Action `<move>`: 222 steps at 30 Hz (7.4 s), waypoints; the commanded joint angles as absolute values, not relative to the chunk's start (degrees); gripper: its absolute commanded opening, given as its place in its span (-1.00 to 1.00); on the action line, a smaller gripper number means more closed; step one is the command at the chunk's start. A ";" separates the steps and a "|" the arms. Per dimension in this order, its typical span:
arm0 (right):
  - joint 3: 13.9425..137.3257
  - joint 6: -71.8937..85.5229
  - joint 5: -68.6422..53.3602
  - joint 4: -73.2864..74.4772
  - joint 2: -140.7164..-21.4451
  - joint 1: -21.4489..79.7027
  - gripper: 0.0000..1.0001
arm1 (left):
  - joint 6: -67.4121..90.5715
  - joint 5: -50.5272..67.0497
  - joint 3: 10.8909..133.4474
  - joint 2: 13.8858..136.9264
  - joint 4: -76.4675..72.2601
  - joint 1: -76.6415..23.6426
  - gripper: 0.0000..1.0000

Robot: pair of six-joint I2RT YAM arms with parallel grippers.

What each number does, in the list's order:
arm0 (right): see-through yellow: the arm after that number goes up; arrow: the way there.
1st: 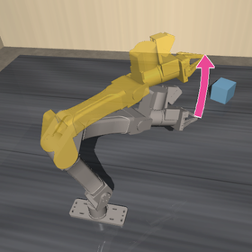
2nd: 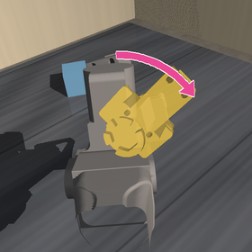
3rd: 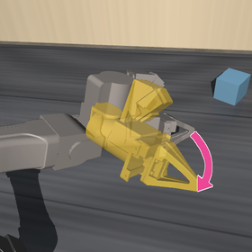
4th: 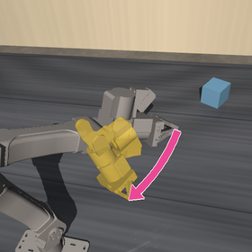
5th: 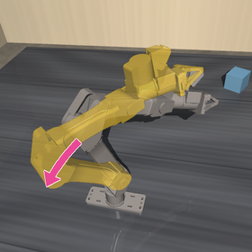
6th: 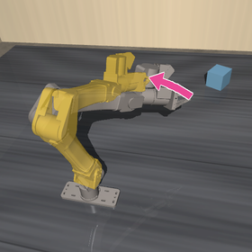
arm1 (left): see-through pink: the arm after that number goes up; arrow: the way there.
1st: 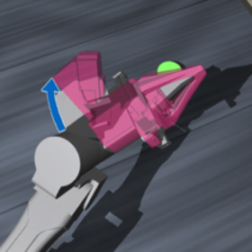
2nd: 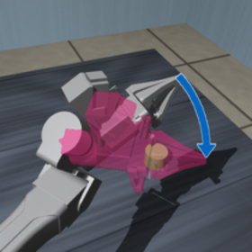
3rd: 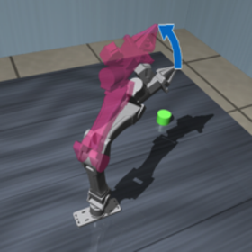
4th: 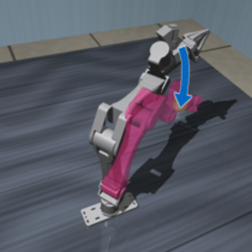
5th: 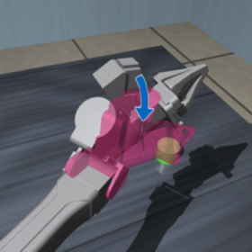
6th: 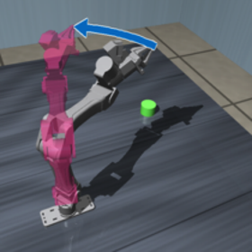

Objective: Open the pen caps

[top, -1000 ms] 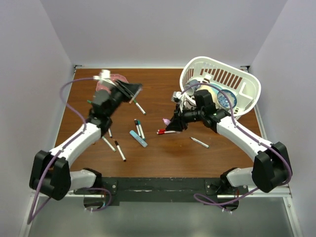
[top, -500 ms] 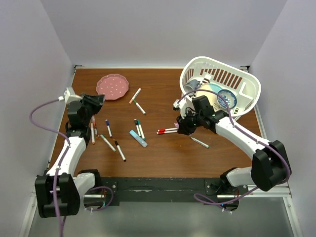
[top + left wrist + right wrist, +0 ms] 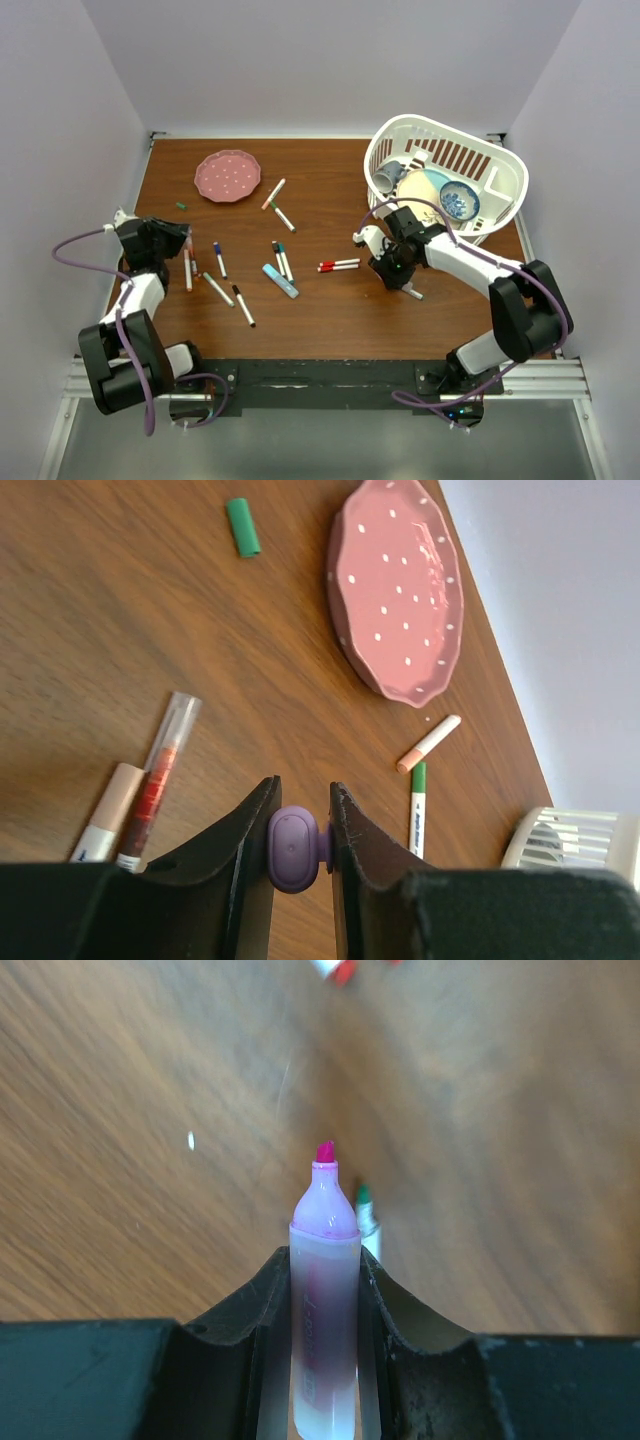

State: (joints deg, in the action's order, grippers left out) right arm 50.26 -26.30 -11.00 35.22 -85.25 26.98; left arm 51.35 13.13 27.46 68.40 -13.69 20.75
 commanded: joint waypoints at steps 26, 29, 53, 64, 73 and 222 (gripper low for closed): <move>52.91 -28.74 -9.84 39.37 -82.62 26.98 -0.11 | 44.57 8.35 47.45 89.82 -9.76 24.34 -0.95; 53.17 -29.44 -10.54 39.90 -81.57 26.98 0.00 | 43.60 7.82 50.44 93.15 -9.06 24.35 -0.87; 53.35 -32.95 -17.21 41.39 -77.96 26.46 0.41 | 41.66 17.03 55.65 95.47 -12.10 23.99 0.41; 52.47 -60.61 -41.03 44.03 -71.37 26.89 0.61 | 35.78 29.17 41.58 67.87 -12.85 17.59 0.86; 76.52 -37.51 -19.82 38.23 -93.22 36.11 0.39 | 22.68 24.88 34.91 50.02 -0.79 8.88 0.99; 59.86 -18.01 -16.18 27.50 -83.15 32.97 -1.00 | 55.03 15.29 31.03 67.93 -24.70 13.43 -1.00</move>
